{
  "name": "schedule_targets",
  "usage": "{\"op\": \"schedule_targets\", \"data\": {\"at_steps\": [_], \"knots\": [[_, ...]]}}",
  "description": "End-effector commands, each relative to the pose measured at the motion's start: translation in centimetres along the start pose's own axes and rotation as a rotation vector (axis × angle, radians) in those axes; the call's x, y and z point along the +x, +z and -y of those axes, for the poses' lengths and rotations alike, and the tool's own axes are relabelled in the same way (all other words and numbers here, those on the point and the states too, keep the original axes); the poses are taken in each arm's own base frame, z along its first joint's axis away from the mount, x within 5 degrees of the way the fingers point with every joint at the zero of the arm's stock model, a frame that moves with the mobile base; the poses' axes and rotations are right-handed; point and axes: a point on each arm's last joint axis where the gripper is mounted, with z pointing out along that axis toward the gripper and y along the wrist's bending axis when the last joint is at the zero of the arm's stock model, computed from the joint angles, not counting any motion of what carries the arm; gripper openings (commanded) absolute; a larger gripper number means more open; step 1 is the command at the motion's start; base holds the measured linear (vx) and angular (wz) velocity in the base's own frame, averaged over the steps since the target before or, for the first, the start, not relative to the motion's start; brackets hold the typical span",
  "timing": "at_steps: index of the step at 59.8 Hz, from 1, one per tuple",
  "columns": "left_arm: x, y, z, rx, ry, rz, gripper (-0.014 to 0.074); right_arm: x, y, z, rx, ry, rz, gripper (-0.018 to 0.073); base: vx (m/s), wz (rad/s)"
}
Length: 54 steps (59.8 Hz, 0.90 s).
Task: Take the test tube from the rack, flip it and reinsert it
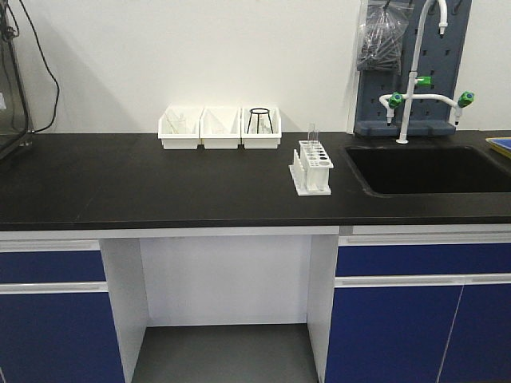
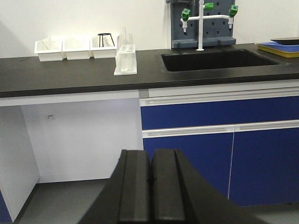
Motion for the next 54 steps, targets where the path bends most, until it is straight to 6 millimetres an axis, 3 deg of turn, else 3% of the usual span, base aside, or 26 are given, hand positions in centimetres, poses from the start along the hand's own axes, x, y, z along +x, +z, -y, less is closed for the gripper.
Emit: {"op": "schedule_targets", "data": {"at_steps": [1,54], "knots": [[-0.68,-0.02,0.17,0.022,-0.004,0.080,-0.0006,-0.79,-0.07,-0.07,-0.006,-0.009,0.090,-0.0012,0.00,0.00],[-0.68,-0.02,0.17,0.022,-0.004,0.080,-0.0006,-0.79,-0.07,-0.07,-0.007,-0.009,0.090,-0.0012,0.05,0.01]]}}
